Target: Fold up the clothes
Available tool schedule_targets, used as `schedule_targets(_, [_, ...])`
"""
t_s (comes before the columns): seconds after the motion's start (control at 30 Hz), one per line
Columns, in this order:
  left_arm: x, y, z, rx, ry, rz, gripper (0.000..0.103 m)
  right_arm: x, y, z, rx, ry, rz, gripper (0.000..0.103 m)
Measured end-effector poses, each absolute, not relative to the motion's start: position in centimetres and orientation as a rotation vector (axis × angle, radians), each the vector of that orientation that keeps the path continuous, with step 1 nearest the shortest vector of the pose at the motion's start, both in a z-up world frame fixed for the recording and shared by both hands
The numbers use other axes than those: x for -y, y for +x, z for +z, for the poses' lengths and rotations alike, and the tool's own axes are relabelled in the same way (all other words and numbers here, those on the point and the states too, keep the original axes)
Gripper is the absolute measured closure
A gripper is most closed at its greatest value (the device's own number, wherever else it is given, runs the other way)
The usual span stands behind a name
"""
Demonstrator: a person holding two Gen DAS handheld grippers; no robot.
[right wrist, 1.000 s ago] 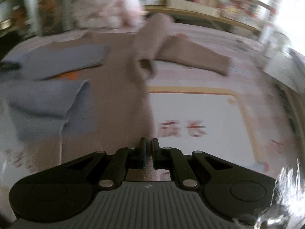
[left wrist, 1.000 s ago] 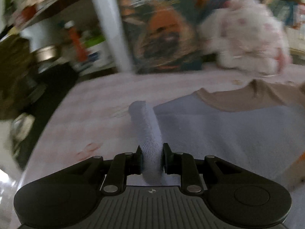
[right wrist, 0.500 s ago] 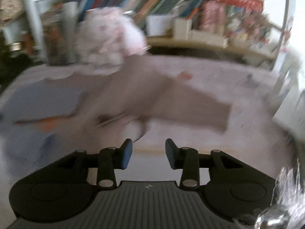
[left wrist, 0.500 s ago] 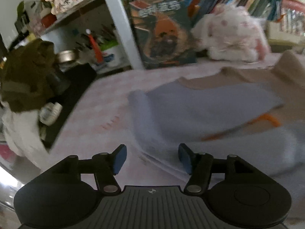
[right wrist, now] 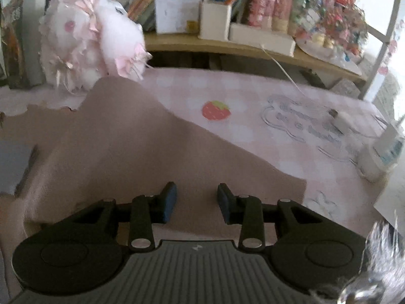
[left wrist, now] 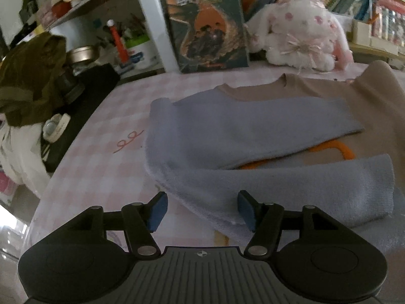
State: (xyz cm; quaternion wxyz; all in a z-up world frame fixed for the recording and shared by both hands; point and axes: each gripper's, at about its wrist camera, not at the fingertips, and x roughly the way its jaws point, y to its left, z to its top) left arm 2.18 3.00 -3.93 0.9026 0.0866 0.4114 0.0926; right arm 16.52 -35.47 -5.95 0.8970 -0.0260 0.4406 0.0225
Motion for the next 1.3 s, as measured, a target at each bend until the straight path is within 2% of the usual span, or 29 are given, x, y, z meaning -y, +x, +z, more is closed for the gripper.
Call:
schedule_targets(0.37, [0.4,2.6,-4.4,-0.846,0.228,0.052,0.041,45.1,13.9,-5.7,-0.931,-0.117,-0.246,0.07])
schedule_targets(0.5, [1.1,2.9,-4.7,-0.839,0.261,0.044,0.041,45.4,13.5,-5.5,-0.932,-0.124,-0.297,0.071])
schedule_targets(0.73, [0.7,2.1,-3.6,-0.814,0.241,0.039,0.041,38.9,8.5,-2.4,-0.822,-0.04,0.011,0.071])
schedule_targets(1.03, [-0.9,0.3,-2.5,-0.785,0.217,0.068,0.041,28.2,4.1,-2.1,-0.85,-0.107,0.467,0.07])
schedule_targets(1.3, [-1.5,-0.9,-1.4,-0.751,0.174,0.101,0.041,24.7,4.4,-3.3,-0.866,-0.132,0.64,0.061])
